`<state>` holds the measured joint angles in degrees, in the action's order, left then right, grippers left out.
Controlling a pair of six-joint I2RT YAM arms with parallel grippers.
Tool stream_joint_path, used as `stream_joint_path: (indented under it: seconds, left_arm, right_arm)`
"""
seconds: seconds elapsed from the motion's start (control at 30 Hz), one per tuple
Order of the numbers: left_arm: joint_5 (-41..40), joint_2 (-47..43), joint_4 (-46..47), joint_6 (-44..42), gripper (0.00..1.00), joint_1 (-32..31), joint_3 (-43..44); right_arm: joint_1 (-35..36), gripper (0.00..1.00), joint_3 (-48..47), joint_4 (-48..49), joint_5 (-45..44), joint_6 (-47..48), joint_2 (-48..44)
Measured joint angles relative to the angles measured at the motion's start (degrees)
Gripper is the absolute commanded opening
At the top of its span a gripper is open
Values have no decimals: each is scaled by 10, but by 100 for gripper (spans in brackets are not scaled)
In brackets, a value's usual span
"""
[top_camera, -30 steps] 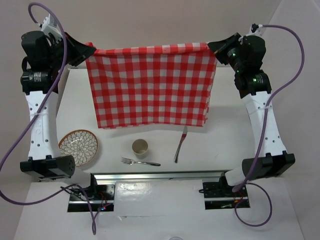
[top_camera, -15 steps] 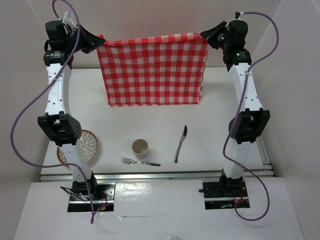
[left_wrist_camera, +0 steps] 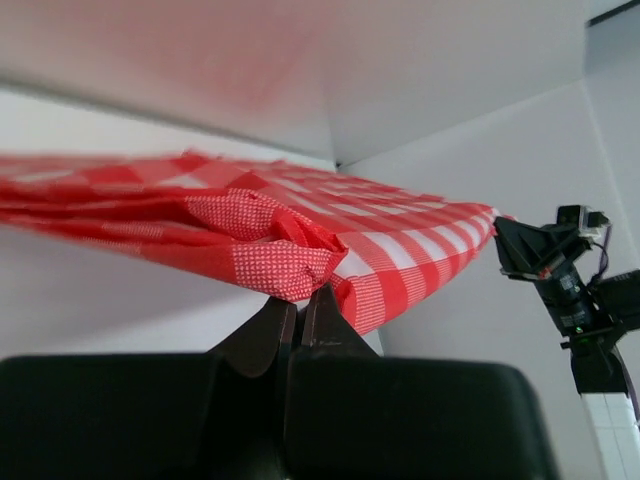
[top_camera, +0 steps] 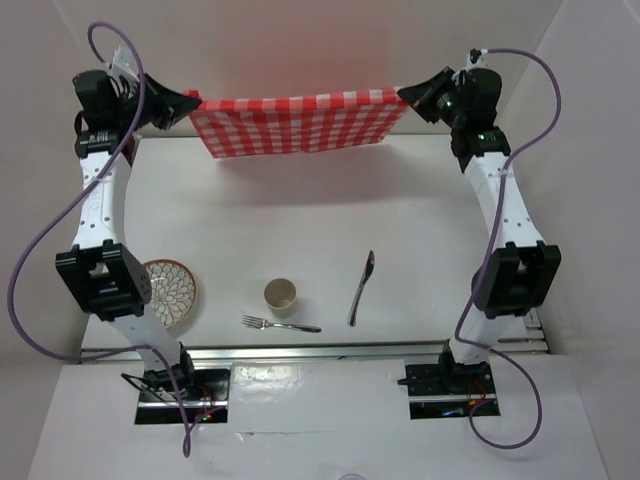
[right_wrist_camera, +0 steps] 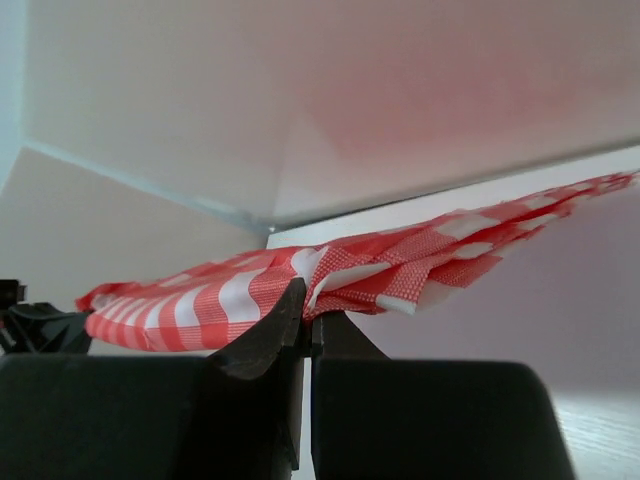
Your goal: Set the dinner table for one person
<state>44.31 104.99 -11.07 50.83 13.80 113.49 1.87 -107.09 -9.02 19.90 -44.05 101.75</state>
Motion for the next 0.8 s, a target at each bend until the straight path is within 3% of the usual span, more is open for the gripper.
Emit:
stream_joint_path:
  seconds: [0.27, 0.3, 0.33, 0.4, 0.43, 0.47, 0.53, 0.63, 0.77, 0.8]
  left_arm:
    - [-8, -181, 21, -35, 1, 11, -399]
    - [-15, -189, 16, -41, 28, 12, -433]
    - [-25, -193, 11, -47, 48, 13, -464]
    - [-51, -195, -8, -63, 90, 15, -511]
    - [-67, -193, -28, -68, 100, 20, -530]
    - [-78, -192, -49, -74, 100, 23, -540]
    - [-101, -192, -86, -78, 100, 28, -546]
    - [-127, -194, -124, -89, 100, 30, -534]
    - [-156, -221, -158, -91, 96, 29, -500]
    - [-162, -231, -160, -91, 89, 25, -491]
  right_arm:
    - [-2, 0, 356, 33, 1, -5, -207]
    - [0, 0, 394, 28, 1, -7, -224]
    - [3, 9, 430, 29, -1, -9, -238]
    - [9, 53, 505, 23, -11, -15, -264]
    - [11, 80, 543, 11, -16, -16, -275]
    - [13, 90, 570, -1, -21, -19, -282]
    - [17, 100, 617, -36, -35, -17, -298]
    - [23, 100, 644, -98, -66, -17, -327]
    - [24, 91, 631, -132, -115, -10, -369]
    - [24, 75, 621, -136, -124, -6, -373]
